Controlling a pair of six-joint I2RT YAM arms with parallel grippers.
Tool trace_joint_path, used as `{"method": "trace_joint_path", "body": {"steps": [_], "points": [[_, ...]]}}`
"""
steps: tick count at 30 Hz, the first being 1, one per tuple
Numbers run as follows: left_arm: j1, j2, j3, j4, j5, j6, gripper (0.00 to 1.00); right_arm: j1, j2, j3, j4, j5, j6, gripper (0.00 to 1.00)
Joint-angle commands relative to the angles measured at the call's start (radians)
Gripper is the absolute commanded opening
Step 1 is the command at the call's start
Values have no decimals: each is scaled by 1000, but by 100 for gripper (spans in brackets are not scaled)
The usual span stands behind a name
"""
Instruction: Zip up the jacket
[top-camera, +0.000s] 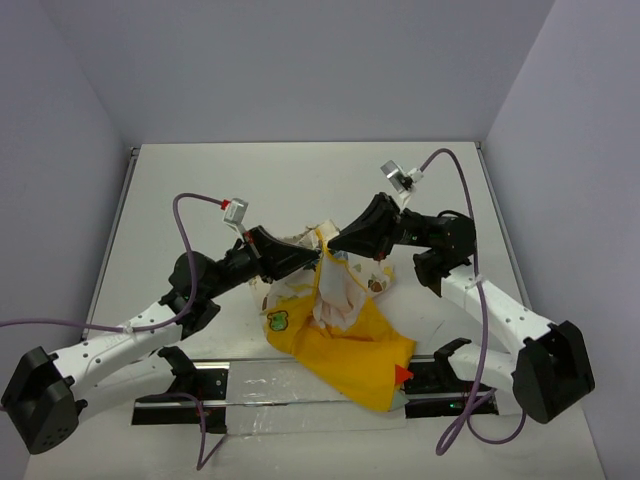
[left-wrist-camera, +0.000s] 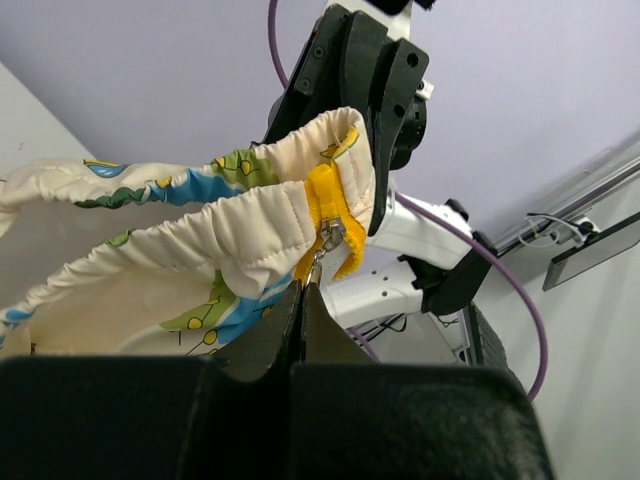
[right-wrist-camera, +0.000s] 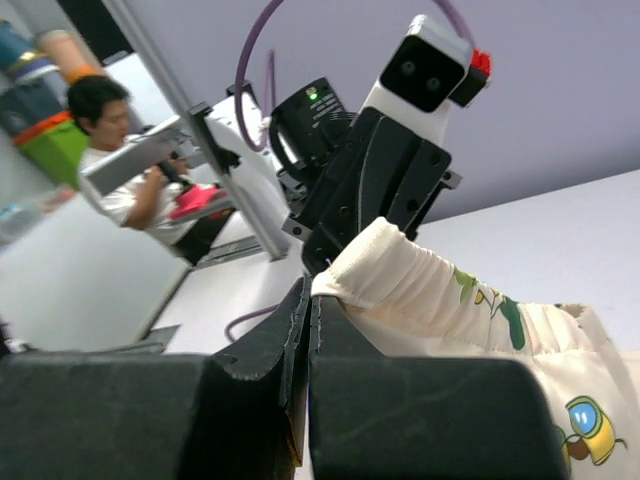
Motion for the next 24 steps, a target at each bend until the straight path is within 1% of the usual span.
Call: {"method": "trace_joint_path", "body": {"steps": [1, 4, 8, 10, 15, 19, 24], "points": [[-4, -21, -27, 2, -1, -22, 0, 3, -105, 39, -131, 161, -237, 0], [-3, -37, -39, 10, -7, -27, 0, 2, -115, 46, -180, 179, -280, 0], [-3, -37, -39, 19, 49, -33, 0, 2, -116, 44, -205, 214, -301, 0], [-6, -34, -52, 36, 73, -48, 0, 6, -118, 37, -207, 264, -319, 0], [-17, -20, -76, 55, 71, -76, 0, 20, -104, 48, -217, 329, -350, 0], [-32, -5, -92, 65, 62, -87, 0, 30, -103, 53, -230, 410, -373, 0], [-55, 31, -112, 67, 42, -95, 0, 31, -108, 57, -224, 457, -373, 0]]}}
